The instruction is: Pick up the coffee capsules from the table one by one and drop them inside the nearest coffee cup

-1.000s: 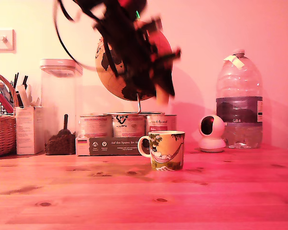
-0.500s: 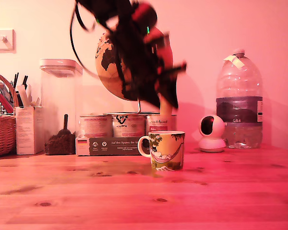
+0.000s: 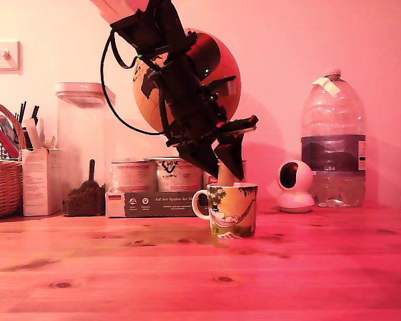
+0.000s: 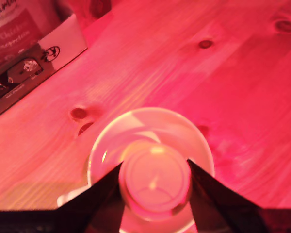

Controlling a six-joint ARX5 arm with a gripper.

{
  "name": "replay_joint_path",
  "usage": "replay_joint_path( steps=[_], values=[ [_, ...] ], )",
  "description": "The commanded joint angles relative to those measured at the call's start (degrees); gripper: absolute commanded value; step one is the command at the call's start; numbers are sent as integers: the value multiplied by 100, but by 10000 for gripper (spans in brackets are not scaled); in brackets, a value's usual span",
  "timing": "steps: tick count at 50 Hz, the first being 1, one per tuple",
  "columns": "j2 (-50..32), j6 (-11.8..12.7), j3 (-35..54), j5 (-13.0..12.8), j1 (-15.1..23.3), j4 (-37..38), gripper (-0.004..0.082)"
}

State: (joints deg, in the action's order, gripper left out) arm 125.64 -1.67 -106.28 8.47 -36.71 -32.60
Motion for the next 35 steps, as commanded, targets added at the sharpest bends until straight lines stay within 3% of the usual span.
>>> replay_joint_path(
  steps=[1,23,25,31,35],
  values=[
    [70,11,39,2,0,42,269],
    [70,-31,39,-39,-4,50,288],
    [70,-28,39,-90,-4,55,352],
    [70,-28,42,-337,-4,122,665],
    [70,-28,42,-354,-4,140,741]
  ],
)
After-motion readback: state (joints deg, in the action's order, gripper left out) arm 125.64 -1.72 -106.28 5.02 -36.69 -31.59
